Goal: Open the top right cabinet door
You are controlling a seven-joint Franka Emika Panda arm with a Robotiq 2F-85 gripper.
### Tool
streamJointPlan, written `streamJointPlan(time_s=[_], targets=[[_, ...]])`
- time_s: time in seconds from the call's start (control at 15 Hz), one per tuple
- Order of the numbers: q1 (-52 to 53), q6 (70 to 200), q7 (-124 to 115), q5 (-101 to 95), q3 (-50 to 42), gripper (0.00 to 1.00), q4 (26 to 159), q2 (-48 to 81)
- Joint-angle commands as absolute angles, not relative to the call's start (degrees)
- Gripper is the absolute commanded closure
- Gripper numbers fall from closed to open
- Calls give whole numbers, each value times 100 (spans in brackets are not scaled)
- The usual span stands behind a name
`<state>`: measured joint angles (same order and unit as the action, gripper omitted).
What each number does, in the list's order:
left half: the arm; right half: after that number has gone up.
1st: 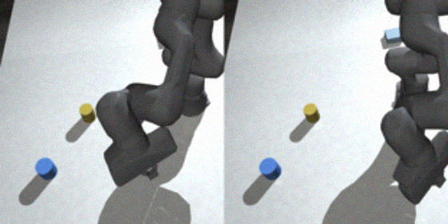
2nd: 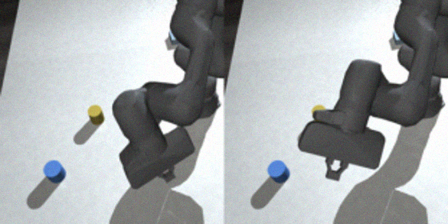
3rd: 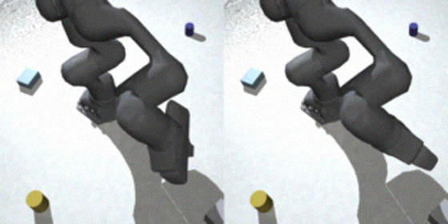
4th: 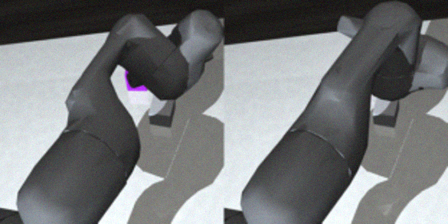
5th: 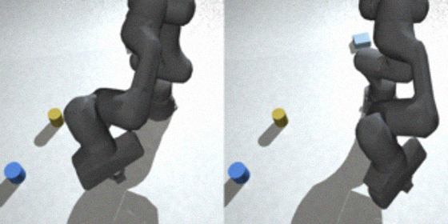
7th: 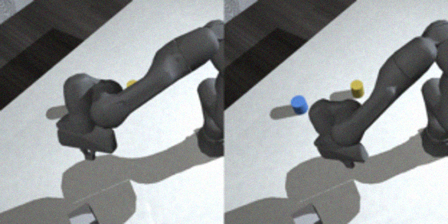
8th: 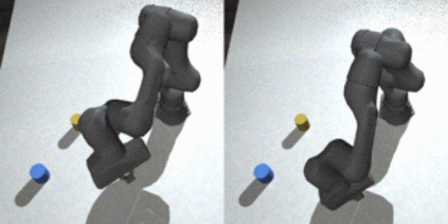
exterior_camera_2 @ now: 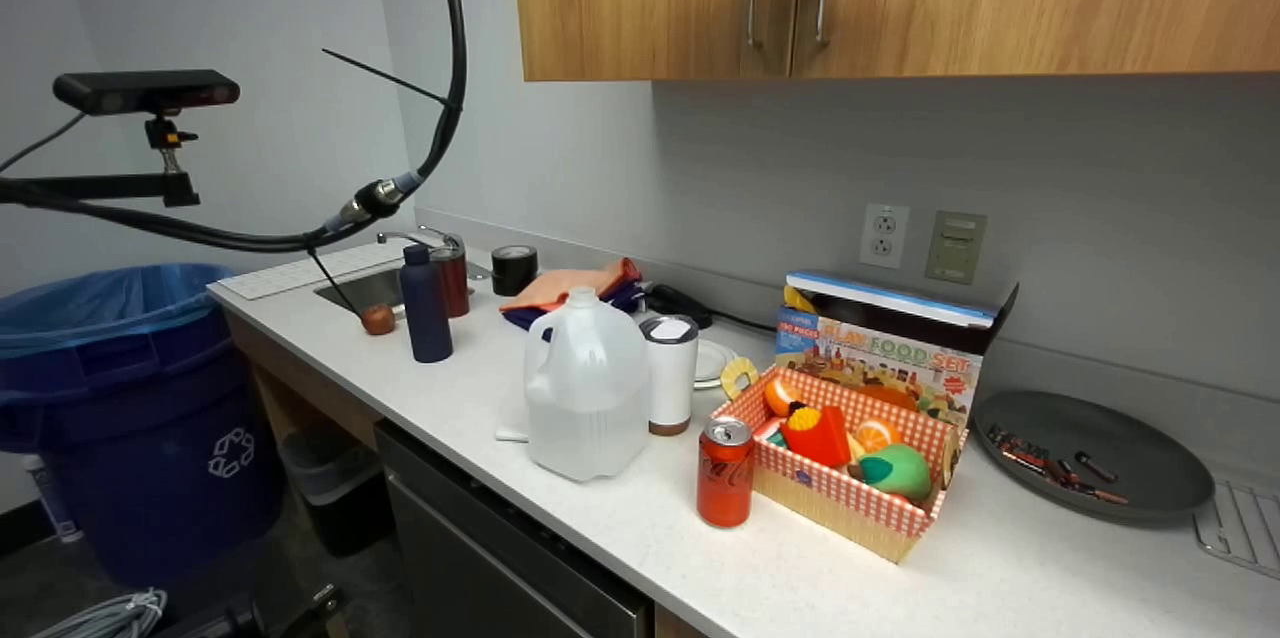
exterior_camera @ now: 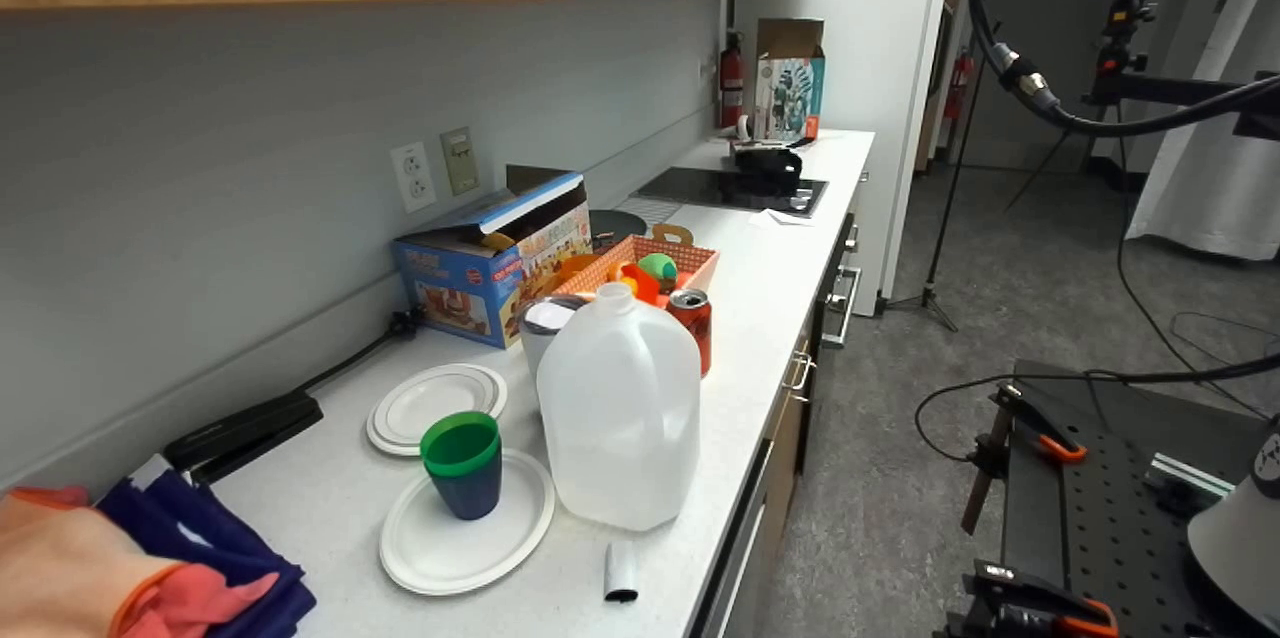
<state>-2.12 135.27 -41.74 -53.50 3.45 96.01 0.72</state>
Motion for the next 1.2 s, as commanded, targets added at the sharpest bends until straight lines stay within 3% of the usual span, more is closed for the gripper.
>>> streamJointPlan(time_s=[0.0,0.27,1.13], targets=[[-22,12831,-4567,-5879,269,0,9345,164],[179,11688,-4689,-6079,337,0,9402,36],[-47,11119,-4842,-5541,148,0,11193,-1706]])
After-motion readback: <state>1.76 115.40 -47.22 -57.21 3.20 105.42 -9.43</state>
